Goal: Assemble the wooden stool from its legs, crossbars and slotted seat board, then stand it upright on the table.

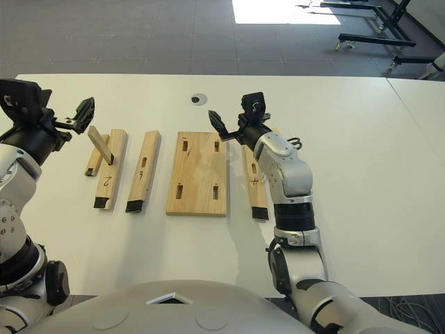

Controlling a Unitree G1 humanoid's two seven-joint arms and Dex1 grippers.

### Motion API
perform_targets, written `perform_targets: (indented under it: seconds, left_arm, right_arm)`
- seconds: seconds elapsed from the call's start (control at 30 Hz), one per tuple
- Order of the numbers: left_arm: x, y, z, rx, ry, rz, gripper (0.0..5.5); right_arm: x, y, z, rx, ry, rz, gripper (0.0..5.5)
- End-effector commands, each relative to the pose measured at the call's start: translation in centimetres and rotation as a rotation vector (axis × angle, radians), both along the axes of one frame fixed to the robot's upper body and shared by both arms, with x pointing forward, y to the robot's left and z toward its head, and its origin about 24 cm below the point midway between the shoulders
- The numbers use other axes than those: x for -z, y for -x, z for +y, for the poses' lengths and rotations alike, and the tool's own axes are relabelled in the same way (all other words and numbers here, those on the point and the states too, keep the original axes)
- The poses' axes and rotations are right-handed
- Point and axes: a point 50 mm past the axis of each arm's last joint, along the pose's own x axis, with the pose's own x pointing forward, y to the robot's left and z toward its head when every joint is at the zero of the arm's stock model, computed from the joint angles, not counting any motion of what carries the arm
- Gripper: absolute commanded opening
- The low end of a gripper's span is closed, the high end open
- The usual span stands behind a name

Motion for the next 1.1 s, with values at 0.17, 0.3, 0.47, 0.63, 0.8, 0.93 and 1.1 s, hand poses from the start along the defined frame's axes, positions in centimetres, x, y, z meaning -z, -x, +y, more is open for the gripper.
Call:
perform_targets:
  seconds: [0.17, 0.3, 0.47, 0.63, 0.8, 0.93, 1.1]
  left_arm:
    - [4.0, 2.2, 0.8, -0.053, -0.039, 0.198, 5.37]
    - [7.4, 4.4, 1.1, -0.1, -0.058, 0.356, 5.37]
    - [10.5, 5.5, 0.6, -0.118, -0.05, 0.495, 5.37]
    - [12.7, 6.1, 0.0, -0.174, -0.019, 0.559, 5.37]
    - [14.8, 6.0, 0.0, -0.263, 0.032, 0.577, 5.37]
    - [15.4, 4.9, -0.4, -0.29, 0.1, 0.546, 5.37]
    - [15.4, 3.6, -0.8, -0.297, 0.115, 0.511, 5.37]
  right_arm:
    - [0.4, 0.4, 0.3, 0.008, -0.009, 0.01, 5.4]
    - [0.7, 0.7, 0.8, 0.001, -0.019, 0.021, 5.4]
    - [1.0, 1.1, 1.3, -0.008, -0.03, 0.031, 5.4]
    - [1.1, 1.0, 1.9, -0.04, -0.026, 0.037, 5.4]
    - [1.2, 0.9, 2.3, -0.073, -0.017, 0.042, 5.4]
    - [1.1, 0.7, 2.5, -0.095, -0.011, 0.043, 5.4]
    - [1.1, 0.6, 2.8, -0.111, -0.009, 0.041, 5.4]
